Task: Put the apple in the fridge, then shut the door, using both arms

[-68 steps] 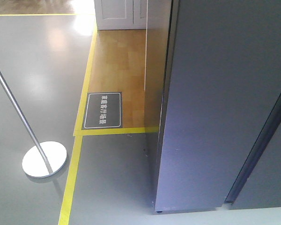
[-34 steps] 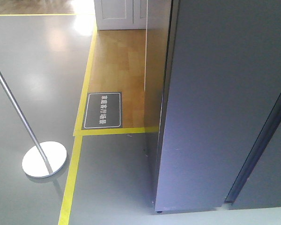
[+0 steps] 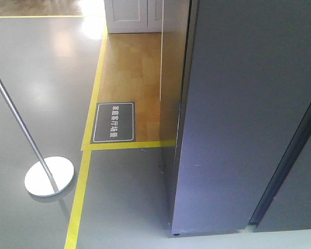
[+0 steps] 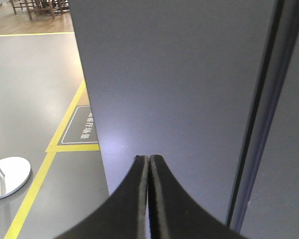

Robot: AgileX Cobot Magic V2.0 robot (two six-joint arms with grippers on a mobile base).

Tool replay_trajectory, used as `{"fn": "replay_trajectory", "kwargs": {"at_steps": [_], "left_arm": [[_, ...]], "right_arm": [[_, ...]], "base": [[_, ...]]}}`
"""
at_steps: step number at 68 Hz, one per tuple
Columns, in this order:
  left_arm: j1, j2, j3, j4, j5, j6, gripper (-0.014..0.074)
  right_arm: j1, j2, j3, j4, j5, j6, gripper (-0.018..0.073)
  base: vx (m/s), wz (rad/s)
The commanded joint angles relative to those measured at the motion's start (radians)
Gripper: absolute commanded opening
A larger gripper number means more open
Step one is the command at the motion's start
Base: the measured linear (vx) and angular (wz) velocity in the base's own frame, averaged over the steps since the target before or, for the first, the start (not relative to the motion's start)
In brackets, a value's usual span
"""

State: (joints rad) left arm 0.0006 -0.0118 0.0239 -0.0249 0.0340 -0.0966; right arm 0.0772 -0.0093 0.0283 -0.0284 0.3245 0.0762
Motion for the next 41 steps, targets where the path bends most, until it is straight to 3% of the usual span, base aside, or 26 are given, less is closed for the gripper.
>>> {"fn": "replay_trajectory", "kwargs": {"at_steps": [1,41], "left_arm": [[0.001,-0.015,0.013,-0.004,-0.077,0.000,-0.0006],[0.001,-0.015,0.013,-0.004,-0.077,0.000,-0.0006]], "right_arm": [[-0.008,-0.009,0.011,-0.005,-0.083,-0.005,-0.0003],[-0.008,-0.009,0.011,-0.012,-0.318,-0.019,-0.0003]], "base": [[0.00,0.00],[0.00,0.00]]}}
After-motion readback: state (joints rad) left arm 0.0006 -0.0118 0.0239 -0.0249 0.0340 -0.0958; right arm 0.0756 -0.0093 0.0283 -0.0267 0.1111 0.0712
